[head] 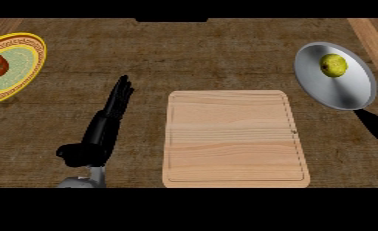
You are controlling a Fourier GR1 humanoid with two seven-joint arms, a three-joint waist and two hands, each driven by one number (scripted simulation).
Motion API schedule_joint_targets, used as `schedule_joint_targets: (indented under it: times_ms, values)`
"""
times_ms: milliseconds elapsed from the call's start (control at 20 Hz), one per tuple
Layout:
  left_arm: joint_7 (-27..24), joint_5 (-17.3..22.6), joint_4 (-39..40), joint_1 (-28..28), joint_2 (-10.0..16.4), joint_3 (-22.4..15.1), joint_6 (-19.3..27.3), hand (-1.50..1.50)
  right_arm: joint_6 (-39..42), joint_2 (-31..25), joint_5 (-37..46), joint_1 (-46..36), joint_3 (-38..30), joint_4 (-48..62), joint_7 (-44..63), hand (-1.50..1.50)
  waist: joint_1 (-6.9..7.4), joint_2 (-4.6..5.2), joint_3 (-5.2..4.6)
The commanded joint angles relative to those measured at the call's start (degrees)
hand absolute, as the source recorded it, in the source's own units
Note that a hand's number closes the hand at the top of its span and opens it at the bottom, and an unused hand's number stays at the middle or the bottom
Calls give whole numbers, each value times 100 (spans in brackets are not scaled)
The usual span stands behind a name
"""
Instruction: Pick the pear from the cutting board and place it in the pan
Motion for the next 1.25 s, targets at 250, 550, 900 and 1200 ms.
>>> schedule_joint_targets:
  times_ms: [250,550,900,1200]
  values:
    - [-1,65,-34,53,100,252,-255,0,-11,193,-58,628,123,-577,-140,-150,-16,-11,-5]
    - [187,-81,-170,-31,-34,248,-100,0,-229,195,-50,982,172,-951,-83,-150,-35,-17,-7]
    - [-267,-45,170,172,-26,299,-345,0,-65,-120,-62,1143,133,-1201,151,-150,-25,-15,-6]
    - [71,-356,-96,55,-334,-168,196,0,-750,-12,187,1044,168,-1120,-208,-150,-19,-10,-4]
